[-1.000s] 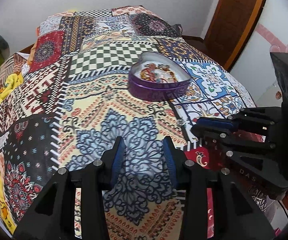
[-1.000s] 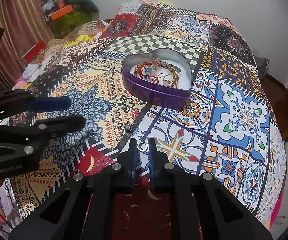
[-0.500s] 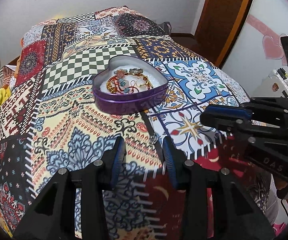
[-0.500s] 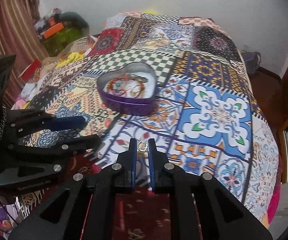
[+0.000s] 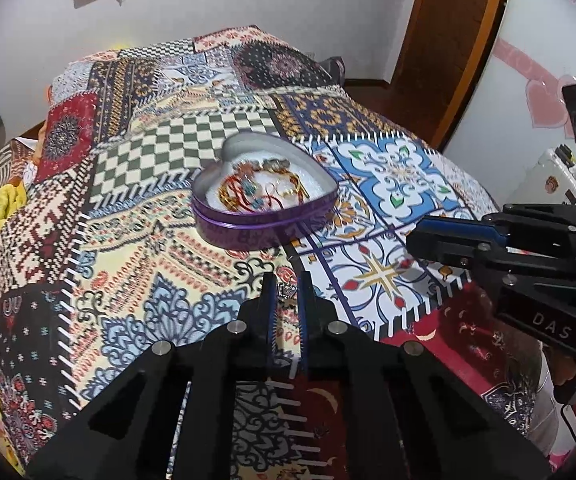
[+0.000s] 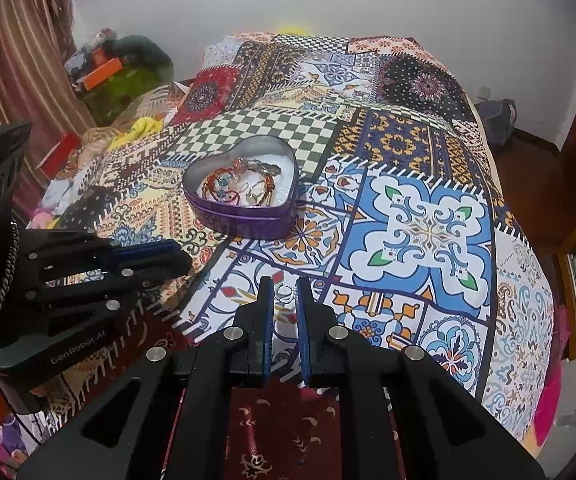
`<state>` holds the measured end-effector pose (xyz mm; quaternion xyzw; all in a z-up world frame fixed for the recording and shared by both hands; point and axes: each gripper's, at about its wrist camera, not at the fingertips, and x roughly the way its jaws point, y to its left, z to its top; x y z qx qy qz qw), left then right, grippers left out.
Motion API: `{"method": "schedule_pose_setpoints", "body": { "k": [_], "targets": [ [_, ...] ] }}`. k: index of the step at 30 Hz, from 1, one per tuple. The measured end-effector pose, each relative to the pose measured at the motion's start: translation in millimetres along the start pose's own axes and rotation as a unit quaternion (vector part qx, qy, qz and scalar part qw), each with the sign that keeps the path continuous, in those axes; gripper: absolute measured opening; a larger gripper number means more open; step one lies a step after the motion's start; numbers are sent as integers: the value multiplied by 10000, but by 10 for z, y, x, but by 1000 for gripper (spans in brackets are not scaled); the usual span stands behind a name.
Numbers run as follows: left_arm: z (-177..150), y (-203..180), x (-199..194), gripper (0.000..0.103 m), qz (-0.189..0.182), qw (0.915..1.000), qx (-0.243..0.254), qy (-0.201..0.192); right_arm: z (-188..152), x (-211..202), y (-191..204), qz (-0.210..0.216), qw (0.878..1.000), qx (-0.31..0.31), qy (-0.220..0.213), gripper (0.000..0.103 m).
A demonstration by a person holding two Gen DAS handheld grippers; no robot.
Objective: Organize jewelry
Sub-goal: 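Carry both held rings over the purple heart tin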
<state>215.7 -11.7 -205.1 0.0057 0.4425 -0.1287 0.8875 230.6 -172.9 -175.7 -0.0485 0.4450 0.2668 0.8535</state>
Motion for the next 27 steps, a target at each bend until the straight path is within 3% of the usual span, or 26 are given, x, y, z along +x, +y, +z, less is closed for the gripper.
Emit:
{"method": "schedule_pose_setpoints", "body": {
  "k": [13, 27],
  "targets": [
    [211, 159, -371, 8, 81, 9986, -135, -503, 203, -111, 48, 24, 9996, -34, -291, 10],
    [585, 148, -602, 8, 136, 9943, 61, -1060, 487, -133, 95, 94, 9981, -58, -607, 10]
  ]
}}
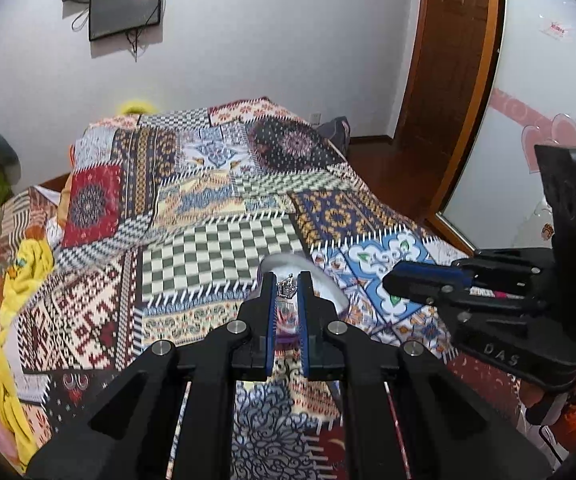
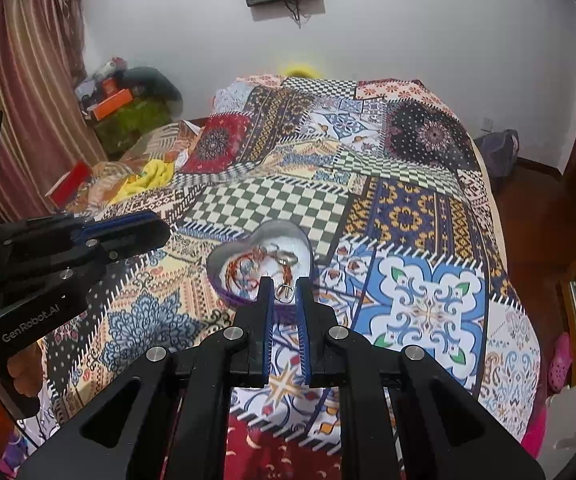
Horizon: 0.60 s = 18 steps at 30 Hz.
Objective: Organize jewelry
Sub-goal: 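Carry both held rings over the purple heart tin, then lower the rings into the tin and open both grippers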
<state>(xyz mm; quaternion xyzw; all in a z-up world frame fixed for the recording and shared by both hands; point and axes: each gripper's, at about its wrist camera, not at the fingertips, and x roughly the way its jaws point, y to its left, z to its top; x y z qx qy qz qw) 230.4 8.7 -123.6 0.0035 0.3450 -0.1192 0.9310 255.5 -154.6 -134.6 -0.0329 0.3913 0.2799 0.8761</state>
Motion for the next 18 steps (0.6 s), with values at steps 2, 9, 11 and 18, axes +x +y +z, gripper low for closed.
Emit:
{"method": "schedule_pose_setpoints", "body": {
  "k": [2, 9, 11, 18],
  "targets": [
    [48, -6, 6, 8, -11, 10000, 5, -54, 39, 9, -4, -4, 10000, -16, -36, 10],
    [128, -26, 120, 8, -106, 9999, -18, -53, 129, 75, -35, 27, 9999, -27, -93, 10],
    [127, -22, 183, 8, -149, 9999, -39, 15, 142, 111, -36, 31, 10000, -43, -78, 10],
    [55, 30, 505, 8, -235, 9986, -123, 448, 77, 314, -91, 51, 9999, 38, 145, 10]
  ]
}}
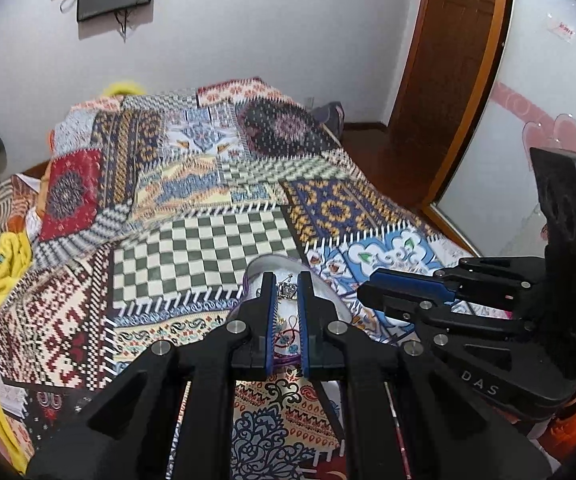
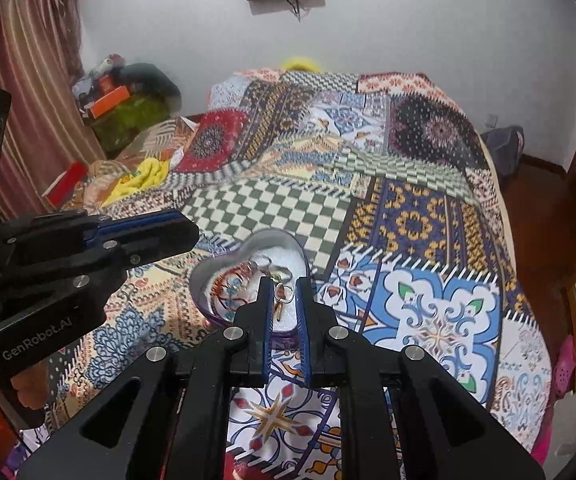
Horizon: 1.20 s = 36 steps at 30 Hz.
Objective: Organize jewelry
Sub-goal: 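Lower the rings into the tin and open both grippers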
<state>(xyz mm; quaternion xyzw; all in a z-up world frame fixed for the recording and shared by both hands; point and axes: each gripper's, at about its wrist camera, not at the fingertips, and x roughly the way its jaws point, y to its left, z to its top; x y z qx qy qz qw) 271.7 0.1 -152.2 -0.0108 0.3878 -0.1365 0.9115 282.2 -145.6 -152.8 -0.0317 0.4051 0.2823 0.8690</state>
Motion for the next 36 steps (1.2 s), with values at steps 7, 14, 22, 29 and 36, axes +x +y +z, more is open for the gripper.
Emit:
{"method": "schedule_pose_setpoints", "body": {
  "k": [7, 14, 22, 29, 36],
  "targets": [
    [-93, 81, 294, 8, -183, 9989, -154, 410, -46, 121, -55, 2, 9998, 38, 176, 10],
    [-117, 92, 381, 8, -233, 9980, -182, 550, -12, 171, -36, -6, 9997, -88, 235, 10],
    [-137, 86, 369, 9, -156, 9980, -48, 612, 7, 269, 45, -18, 9989, -308, 357, 10],
    [-144, 200, 281, 10, -39, 9984, -166, 545, 5, 347, 129, -21, 9977, -484, 472, 10],
    [-178, 253, 233, 11, 22, 9984, -202, 522, -8, 412, 153, -61, 9967, -531, 613, 10]
  ]
}}
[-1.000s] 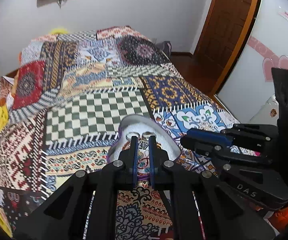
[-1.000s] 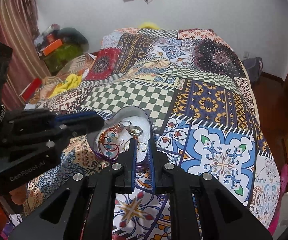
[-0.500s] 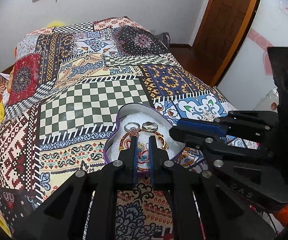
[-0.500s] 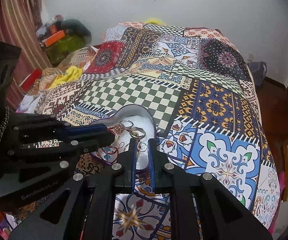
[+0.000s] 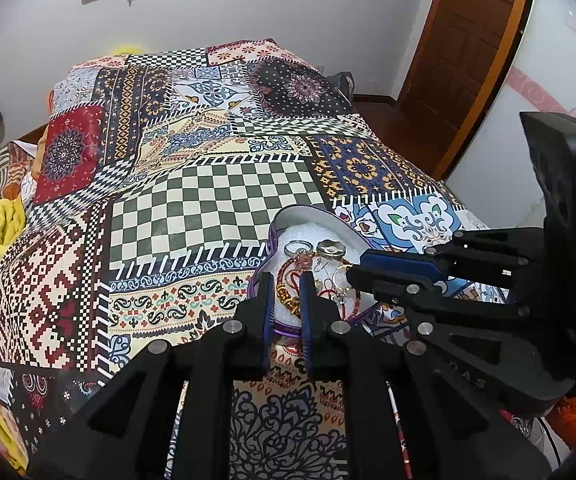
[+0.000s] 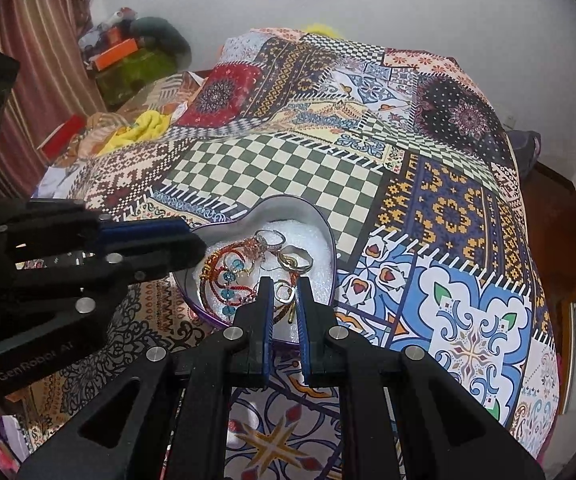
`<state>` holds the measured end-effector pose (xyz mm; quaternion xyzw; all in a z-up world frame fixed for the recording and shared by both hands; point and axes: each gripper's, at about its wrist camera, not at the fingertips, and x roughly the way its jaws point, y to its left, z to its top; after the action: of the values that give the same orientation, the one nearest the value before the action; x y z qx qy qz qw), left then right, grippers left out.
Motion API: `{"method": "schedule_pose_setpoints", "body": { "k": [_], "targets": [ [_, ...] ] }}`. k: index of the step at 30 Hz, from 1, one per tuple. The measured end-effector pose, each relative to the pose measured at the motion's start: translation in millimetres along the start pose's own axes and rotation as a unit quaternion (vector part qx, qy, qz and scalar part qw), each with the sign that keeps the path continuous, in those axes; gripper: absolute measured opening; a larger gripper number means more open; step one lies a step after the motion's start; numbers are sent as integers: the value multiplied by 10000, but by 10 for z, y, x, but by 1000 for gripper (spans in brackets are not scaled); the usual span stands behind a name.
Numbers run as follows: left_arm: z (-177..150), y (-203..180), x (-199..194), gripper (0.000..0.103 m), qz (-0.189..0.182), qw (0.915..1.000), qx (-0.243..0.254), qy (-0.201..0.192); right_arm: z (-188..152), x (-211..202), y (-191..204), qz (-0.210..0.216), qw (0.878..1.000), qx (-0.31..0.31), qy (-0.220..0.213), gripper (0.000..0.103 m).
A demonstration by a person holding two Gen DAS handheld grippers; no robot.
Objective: Organize jewelry
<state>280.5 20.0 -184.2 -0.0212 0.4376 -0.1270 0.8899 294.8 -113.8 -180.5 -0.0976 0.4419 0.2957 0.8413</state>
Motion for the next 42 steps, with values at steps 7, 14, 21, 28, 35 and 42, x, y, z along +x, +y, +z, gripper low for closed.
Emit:
{"method": "schedule_pose_setpoints", "body": {
  "k": [7, 14, 21, 28, 35, 42],
  "targets": [
    [-17, 33, -90, 11, 81, 9999, -69, -97, -10, 1, 7, 9, 9999, 8, 132, 12],
    [10, 28, -319, 11, 200, 9992, -99, -333, 31, -192, 22, -43, 10000, 53, -42, 14],
    [69, -78, -832, 11, 387, 9952, -57, -902, 112, -661, 87, -105, 9985, 86, -527, 14],
    [134, -280, -1680, 11, 442, 9810, 26, -1890, 131, -1530, 289, -225, 9879, 43, -1537, 14],
    [-78, -624, -2550, 12, 632, 9522, 284, -2976, -42, -2459, 540, -354, 9590, 46, -2813, 14],
    [-401, -765, -3004, 75, 774, 9259, 171, -3693, -343, -3003, 842, -687, 9261, -30, -3709, 56]
  ]
}}
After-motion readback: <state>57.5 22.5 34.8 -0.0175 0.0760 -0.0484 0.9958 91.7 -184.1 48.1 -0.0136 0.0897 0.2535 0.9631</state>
